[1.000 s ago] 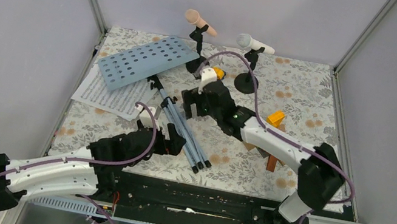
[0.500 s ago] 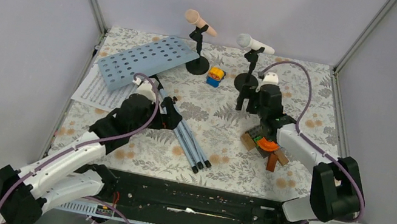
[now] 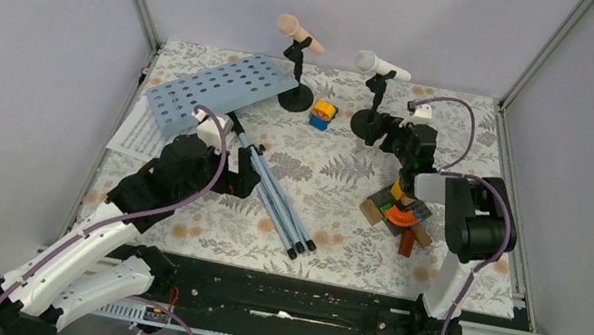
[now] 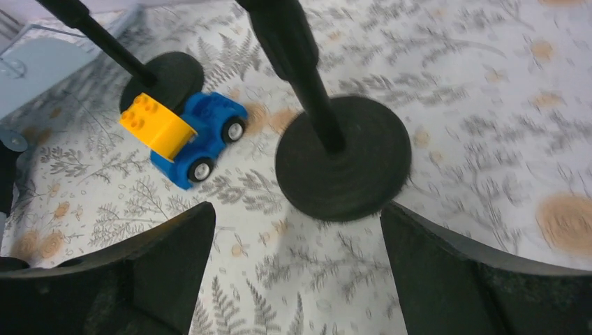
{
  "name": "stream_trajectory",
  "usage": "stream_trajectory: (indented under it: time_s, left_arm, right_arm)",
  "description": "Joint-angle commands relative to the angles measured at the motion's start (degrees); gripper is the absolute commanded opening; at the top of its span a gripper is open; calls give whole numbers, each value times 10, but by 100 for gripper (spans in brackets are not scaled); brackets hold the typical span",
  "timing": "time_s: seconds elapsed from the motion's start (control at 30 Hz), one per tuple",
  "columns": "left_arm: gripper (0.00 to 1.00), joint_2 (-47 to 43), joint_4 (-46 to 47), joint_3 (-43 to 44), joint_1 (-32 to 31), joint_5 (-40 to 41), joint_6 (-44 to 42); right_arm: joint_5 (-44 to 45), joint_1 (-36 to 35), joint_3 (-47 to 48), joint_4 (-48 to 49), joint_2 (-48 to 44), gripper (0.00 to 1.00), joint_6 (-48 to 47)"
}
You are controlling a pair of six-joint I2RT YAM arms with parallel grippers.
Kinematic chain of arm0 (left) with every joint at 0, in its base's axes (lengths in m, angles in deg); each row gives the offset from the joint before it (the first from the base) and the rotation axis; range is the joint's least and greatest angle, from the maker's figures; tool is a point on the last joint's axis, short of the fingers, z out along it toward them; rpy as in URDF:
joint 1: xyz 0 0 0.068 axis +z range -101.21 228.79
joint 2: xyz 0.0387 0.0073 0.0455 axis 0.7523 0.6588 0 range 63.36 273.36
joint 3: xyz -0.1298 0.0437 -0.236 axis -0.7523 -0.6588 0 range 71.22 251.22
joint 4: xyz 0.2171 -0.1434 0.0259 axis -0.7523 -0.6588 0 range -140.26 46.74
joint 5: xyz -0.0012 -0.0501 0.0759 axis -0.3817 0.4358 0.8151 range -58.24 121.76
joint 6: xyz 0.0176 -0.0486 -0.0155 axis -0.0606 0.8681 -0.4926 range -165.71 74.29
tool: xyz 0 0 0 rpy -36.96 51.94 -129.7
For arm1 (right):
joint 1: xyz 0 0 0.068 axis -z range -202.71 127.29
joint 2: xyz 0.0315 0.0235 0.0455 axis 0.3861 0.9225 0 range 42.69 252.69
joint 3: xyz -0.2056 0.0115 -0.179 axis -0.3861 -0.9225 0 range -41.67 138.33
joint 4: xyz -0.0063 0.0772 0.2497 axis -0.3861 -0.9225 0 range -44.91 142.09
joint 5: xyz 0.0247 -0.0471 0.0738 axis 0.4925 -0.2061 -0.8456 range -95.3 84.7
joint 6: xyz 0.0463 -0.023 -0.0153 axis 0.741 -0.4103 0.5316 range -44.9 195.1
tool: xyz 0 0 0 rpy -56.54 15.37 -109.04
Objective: Pack up the instrument practice props
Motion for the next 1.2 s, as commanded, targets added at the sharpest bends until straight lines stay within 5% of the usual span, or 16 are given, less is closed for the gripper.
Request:
stream_trajectory:
  time_s: [0.0,0.4,0.63,0.77,0.97,1.17]
  left_arm:
    - [99,-16,-20,-3,1,31,-43]
    - [99,5,1,-20,1,27,-42]
    - [99,7,3,-20,1,29,-42]
    - [99,11,2,-20,1,28,-43]
    - [99,9,3,-20,1,34,-42]
    - [99,6,5,-21,1,35,-41]
  right_arm:
    - [-66,-5,52,179,54,94,-45]
    - [-58,-5,259,92,190,88,-124]
    - [-88,-5,313,98,235,47,-127]
    - [-102,-5,293,138,221,12,-126]
    - [-87,-5,223,189,123,0,-173]
    - [-58,-19,135,161,-49,0,-204]
